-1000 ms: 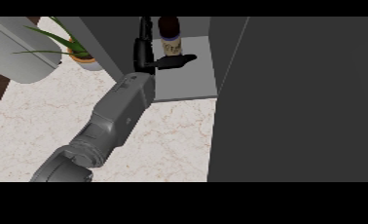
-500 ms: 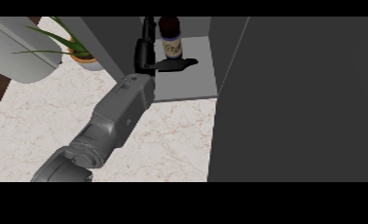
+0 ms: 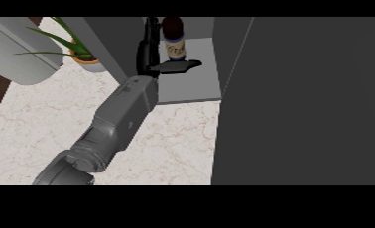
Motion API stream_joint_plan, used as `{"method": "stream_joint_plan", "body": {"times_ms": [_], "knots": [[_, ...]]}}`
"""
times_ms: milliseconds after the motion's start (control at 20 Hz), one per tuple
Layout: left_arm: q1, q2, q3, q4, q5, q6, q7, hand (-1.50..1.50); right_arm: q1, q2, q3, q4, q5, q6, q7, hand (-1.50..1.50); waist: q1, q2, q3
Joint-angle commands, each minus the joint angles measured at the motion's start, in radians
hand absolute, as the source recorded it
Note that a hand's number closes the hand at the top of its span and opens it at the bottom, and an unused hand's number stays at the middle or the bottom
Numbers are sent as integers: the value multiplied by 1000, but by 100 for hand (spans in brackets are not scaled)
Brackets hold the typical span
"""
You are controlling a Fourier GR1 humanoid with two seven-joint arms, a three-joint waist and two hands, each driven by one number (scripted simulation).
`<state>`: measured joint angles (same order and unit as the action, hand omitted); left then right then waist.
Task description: Pick up the wine, place it into the cabinet and close the cabinet
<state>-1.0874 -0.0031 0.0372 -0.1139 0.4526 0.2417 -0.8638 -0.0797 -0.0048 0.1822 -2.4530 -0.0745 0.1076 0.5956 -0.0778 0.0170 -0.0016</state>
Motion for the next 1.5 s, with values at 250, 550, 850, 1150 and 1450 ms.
{"method": "stream_joint_plan", "body": {"times_ms": [250,550,850,1150,1450], "knots": [[87,3,-82,-52,116,-22,12,-150,4,-4,-11,-8,-30,3,14,-150,19,-14,1],[213,3,-270,-233,219,10,51,-150,1,3,7,-31,14,-21,39,-150,23,-25,1],[447,3,-550,-547,331,197,54,-150,6,-19,-62,-13,-43,0,11,-150,47,-22,2],[567,3,-713,-829,305,396,89,-150,58,-11,-56,-25,-21,-1,-19,-150,72,-20,2],[708,33,-779,-1175,203,511,219,-150,-1,-35,-108,-68,-51,-29,63,-150,88,-24,2]]}}
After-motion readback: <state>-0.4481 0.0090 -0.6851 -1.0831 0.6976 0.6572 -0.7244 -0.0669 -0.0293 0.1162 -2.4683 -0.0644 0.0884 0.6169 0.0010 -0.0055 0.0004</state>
